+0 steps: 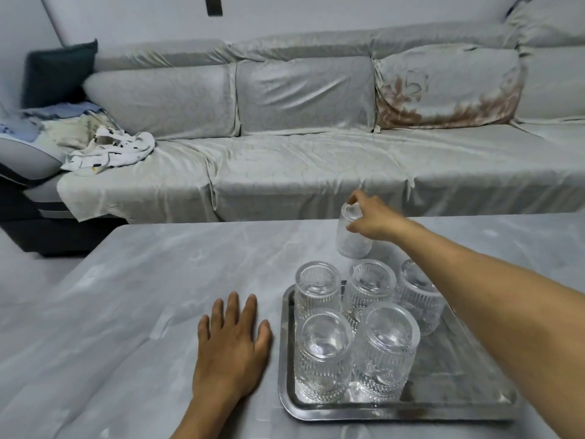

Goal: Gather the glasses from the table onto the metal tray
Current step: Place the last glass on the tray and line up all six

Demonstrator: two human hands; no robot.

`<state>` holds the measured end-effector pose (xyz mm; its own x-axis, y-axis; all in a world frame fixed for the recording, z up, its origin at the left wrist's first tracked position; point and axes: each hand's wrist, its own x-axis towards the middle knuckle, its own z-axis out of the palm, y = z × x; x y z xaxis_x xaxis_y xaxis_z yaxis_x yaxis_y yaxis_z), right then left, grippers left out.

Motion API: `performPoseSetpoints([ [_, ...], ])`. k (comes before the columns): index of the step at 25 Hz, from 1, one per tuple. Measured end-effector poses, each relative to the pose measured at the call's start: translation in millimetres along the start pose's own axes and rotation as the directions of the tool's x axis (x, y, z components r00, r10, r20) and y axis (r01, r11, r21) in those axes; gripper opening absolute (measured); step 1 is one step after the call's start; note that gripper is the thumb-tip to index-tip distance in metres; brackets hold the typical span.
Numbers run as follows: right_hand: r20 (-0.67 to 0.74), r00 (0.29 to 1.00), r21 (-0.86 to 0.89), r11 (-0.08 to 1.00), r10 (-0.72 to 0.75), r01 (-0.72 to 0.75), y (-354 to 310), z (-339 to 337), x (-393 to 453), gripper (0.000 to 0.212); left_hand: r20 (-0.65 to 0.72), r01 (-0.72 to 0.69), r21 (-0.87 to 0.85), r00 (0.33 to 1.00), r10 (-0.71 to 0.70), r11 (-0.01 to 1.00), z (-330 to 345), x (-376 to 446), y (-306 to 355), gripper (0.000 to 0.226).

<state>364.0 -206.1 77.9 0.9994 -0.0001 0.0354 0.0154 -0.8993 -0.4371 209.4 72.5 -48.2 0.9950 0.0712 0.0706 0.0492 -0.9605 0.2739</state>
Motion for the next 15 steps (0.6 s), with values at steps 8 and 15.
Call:
performPoseSetpoints([
  [8, -0.362, 0.928, 0.654, 0.733, 0.084, 0.189, 6, -126, -174, 0.056, 0.051, 0.180, -0.881, 0.956, -0.290, 0.437, -47, -13, 10, 0.029],
  [15, -0.382, 0.877, 0.595, 0.804, 0.292, -0.008, 47, -64, -284, 0.045, -0.005, 0.080, -0.980, 0.906, -0.422, 0.183, -80, -83, 80, 0.028],
])
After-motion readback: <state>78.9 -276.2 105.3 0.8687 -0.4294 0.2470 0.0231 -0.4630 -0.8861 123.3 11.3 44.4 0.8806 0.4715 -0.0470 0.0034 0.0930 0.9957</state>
